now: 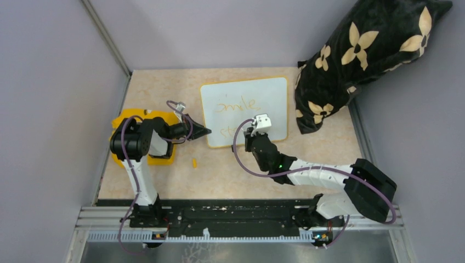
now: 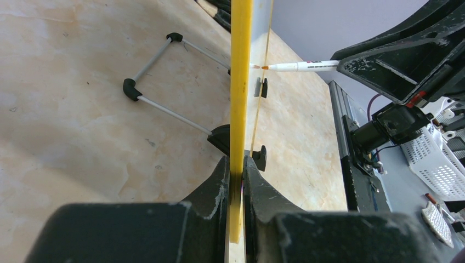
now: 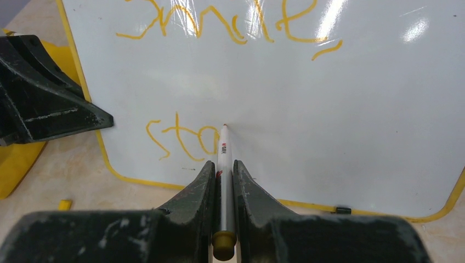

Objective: Write a sentence on the whiteboard

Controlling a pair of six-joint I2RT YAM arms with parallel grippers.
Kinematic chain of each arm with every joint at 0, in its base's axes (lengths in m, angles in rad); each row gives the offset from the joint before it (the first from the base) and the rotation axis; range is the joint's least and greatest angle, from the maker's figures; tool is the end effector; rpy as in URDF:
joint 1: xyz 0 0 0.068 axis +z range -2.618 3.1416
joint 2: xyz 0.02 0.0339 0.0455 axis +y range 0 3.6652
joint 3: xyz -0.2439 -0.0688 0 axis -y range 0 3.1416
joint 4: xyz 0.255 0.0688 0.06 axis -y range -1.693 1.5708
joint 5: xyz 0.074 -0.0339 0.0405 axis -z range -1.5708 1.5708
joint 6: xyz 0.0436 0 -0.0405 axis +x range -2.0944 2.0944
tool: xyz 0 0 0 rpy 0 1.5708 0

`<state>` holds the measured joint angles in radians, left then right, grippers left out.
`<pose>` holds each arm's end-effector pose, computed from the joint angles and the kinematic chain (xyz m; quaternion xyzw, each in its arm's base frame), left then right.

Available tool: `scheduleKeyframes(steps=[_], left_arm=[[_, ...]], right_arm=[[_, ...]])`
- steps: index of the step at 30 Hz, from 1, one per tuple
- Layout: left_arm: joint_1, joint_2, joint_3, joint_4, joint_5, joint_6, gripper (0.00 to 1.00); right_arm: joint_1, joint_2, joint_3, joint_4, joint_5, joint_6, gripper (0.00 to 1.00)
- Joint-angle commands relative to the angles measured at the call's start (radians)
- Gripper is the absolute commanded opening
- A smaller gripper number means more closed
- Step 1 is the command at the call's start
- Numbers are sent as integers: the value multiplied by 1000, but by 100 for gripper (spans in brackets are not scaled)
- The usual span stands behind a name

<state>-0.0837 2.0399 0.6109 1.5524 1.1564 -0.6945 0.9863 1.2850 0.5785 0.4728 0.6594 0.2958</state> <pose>0.3121 -0.0662 0.0984 0.2239 0.6520 -0.5729 0.4434 0.1821 0.2268 0.2025 -0.0624 0.7666 0.1471 0.6220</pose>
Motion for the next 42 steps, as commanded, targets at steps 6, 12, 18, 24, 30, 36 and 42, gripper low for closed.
scheduleKeyframes(steps=[6,12,18,24,30,36,42], left_arm=[[-4,6,16,51,-29,30,0],[-4,6,16,51,-28,29,0],[-4,6,17,49,-30,30,0],[-4,6,16,49,-30,31,0],[-4,6,16,47,-30,31,0],[-5,6,16,46,-32,29,0],[-5,6,17,46,-31,30,0]], right_arm=[[-21,7,11,21,13,13,0],[-21,-19,-24,-7,13,46,0],[-20,-55,-68,-31,13,78,0],[-20,-101,-78,-38,9,90,0],[-22,-170,-38,-27,19,63,0],[-61,-150,8,-31,5,60,0],[-95,-114,24,-31,-28,80,0]])
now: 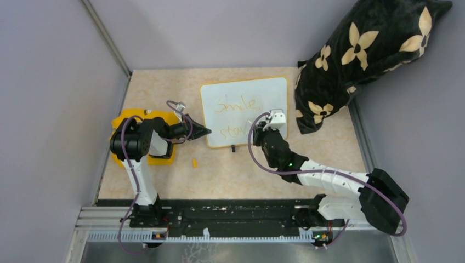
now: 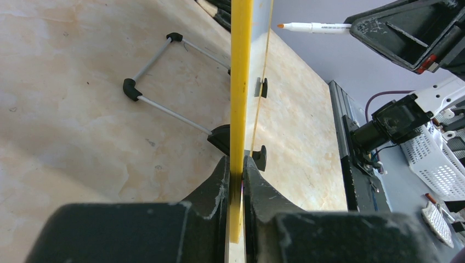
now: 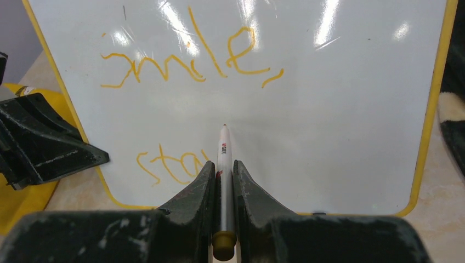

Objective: Write a sentence on the whiteboard

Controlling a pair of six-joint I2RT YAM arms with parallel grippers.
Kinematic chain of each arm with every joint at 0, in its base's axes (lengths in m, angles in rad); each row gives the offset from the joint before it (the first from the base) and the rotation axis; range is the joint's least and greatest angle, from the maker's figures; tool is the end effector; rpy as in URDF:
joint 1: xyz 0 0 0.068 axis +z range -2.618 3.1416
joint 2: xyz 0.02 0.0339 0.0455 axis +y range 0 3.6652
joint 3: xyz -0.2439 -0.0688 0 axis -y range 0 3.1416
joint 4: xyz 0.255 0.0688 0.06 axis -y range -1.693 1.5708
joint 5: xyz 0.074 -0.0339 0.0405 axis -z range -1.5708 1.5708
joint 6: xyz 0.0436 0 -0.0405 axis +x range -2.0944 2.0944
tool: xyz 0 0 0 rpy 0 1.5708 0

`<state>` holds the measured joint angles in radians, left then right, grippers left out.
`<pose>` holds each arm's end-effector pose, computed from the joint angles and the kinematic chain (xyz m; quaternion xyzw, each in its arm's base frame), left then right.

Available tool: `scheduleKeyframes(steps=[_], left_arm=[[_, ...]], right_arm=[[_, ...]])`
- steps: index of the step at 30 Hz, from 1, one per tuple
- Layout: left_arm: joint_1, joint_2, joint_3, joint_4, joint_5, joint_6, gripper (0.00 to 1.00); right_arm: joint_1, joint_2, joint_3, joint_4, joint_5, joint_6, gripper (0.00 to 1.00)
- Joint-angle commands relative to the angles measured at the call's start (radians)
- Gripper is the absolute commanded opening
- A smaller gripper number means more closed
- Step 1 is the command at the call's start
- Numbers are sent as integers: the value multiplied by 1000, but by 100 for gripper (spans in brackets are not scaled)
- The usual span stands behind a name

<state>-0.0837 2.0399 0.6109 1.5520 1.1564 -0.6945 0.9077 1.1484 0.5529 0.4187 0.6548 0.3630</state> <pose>0.3121 -0.0662 0.0983 0.2238 0.6521 -0.5729 0.4432 0.1882 0.1978 0.2235 0.0035 0.7548 0.1623 0.6355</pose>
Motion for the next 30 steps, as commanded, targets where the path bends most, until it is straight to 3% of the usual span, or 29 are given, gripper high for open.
scheduleKeyframes(steps=[1,30], left_arm=[[-5,6,18,46,-30,29,0],[-5,6,16,46,-32,29,0]], right_arm=[[-18,30,47,23,-30,17,0],[-12,69,-62,-24,-94,124,0]])
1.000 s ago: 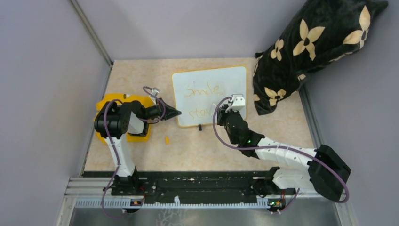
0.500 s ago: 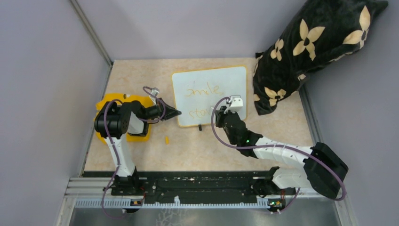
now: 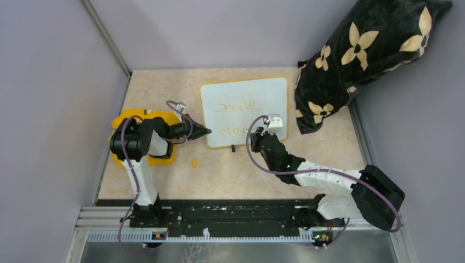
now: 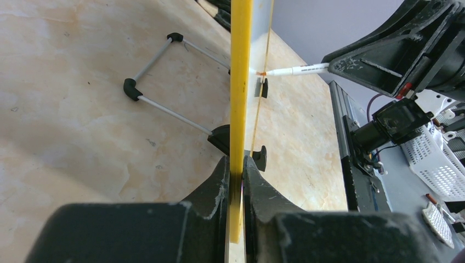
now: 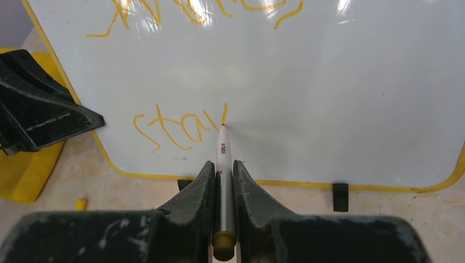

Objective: Write a sentence on the whiteboard

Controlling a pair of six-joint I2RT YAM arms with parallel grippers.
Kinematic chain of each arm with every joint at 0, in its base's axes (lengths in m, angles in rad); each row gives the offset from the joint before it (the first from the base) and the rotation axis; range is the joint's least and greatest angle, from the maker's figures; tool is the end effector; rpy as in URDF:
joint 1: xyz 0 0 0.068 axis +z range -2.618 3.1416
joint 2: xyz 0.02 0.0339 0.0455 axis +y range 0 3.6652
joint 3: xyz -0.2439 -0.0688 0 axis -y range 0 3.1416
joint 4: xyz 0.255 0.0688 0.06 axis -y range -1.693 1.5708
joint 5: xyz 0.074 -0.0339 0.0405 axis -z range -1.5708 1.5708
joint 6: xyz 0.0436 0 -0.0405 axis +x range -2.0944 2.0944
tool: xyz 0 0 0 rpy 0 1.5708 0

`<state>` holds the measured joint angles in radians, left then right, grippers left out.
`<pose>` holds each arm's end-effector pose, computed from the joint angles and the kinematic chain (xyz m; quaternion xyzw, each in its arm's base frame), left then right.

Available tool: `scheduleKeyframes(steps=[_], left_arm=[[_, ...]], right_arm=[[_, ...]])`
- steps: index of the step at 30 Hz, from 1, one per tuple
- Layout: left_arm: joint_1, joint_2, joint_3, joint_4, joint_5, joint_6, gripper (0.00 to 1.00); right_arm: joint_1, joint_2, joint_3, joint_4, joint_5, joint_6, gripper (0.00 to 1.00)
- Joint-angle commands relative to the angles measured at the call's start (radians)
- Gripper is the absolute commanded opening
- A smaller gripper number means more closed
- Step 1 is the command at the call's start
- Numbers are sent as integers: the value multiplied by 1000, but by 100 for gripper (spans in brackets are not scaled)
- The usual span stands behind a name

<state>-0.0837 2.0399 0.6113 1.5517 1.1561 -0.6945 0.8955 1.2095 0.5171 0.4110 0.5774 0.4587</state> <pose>0.3122 -0.0662 0.0984 0.2237 0.6521 -0.5729 0.4433 0.1902 0.1994 0.1944 0.0010 0.7851 0.1836 0.5916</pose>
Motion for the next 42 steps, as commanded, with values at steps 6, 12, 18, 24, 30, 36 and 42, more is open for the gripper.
scheduleKeyframes(steps=[6,12,18,24,30,36,42], left_arm=[[-6,6,16,47,-32,30,0],[-7,5,16,45,-32,33,0],[-8,3,15,42,-32,34,0],[-8,3,16,40,-30,35,0],[-8,3,16,41,-30,37,0],[-8,4,16,40,-28,37,0],[-8,5,16,41,-26,38,0]], right_arm=[[37,22,-47,-15,-13,51,0],[64,72,-22,2,-42,56,0],[83,114,24,10,-51,50,0],[84,-27,21,-45,30,16,0],[82,-243,13,-137,126,-86,0],[83,-401,-10,-231,177,-139,0],[83,-449,-46,-265,187,-122,0]])
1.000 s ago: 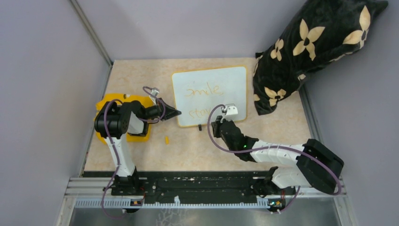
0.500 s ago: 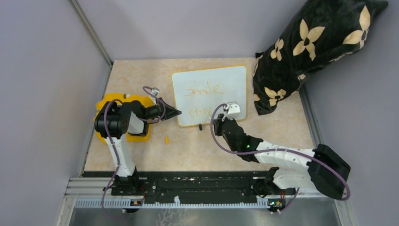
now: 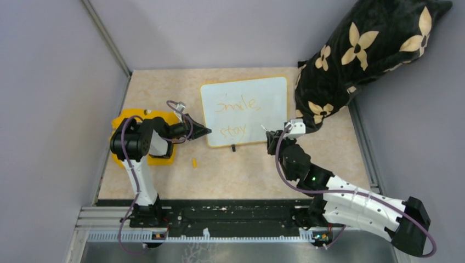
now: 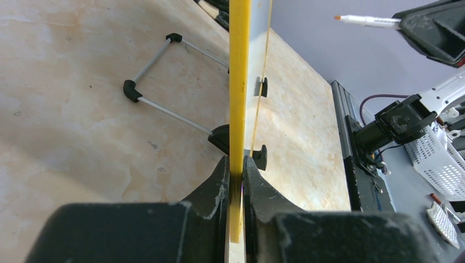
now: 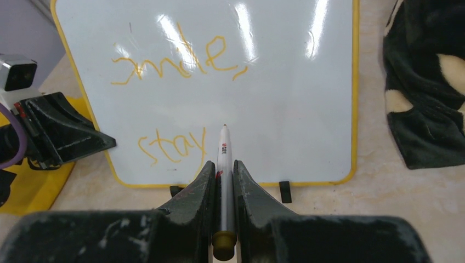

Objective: Write a sentence on the whiteboard

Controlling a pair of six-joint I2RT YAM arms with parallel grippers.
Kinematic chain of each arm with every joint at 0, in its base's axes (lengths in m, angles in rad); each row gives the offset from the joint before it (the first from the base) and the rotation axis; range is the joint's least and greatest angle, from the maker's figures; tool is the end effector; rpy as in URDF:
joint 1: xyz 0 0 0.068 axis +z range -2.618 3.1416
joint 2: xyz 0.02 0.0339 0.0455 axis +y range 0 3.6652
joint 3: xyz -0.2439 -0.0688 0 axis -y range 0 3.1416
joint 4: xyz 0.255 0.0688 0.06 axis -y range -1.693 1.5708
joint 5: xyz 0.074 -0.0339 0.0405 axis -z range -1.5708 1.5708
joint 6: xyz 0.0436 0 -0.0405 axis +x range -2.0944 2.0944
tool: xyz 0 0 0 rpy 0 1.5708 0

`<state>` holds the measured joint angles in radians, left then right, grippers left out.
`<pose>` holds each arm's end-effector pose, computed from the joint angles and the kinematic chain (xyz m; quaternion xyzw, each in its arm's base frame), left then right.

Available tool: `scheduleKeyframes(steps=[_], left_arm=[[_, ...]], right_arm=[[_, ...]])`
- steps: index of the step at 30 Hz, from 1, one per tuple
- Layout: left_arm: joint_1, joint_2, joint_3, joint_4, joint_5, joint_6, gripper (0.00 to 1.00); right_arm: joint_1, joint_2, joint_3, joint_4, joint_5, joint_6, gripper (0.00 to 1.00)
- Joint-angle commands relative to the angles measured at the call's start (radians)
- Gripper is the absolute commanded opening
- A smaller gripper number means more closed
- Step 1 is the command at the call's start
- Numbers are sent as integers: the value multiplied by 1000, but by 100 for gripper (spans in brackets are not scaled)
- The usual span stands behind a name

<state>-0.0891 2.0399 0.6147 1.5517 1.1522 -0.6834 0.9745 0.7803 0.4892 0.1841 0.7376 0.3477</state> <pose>0.3128 -0.0679 0.0990 0.2286 0.6497 -0.5706 0.4473 0.1443 0.1604 0.2580 0.0153 0.7344 0.1711 0.6567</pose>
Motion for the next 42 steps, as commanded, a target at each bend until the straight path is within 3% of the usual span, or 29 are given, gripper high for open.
scheduleKeyframes(steps=[1,11,28,35,42], left_arm=[[-3,5,13,41,-22,28,0],[-3,4,13,39,-25,29,0],[-2,2,14,27,-25,35,0],[-3,2,16,22,-25,37,0],[-3,2,15,23,-23,36,0]], right_arm=[[4,-20,-20,-39,26,-8,0],[10,56,-10,14,-31,-29,0],[59,335,95,222,44,-120,0],[54,306,64,257,38,-159,0],[-20,214,-14,302,-122,-133,0]])
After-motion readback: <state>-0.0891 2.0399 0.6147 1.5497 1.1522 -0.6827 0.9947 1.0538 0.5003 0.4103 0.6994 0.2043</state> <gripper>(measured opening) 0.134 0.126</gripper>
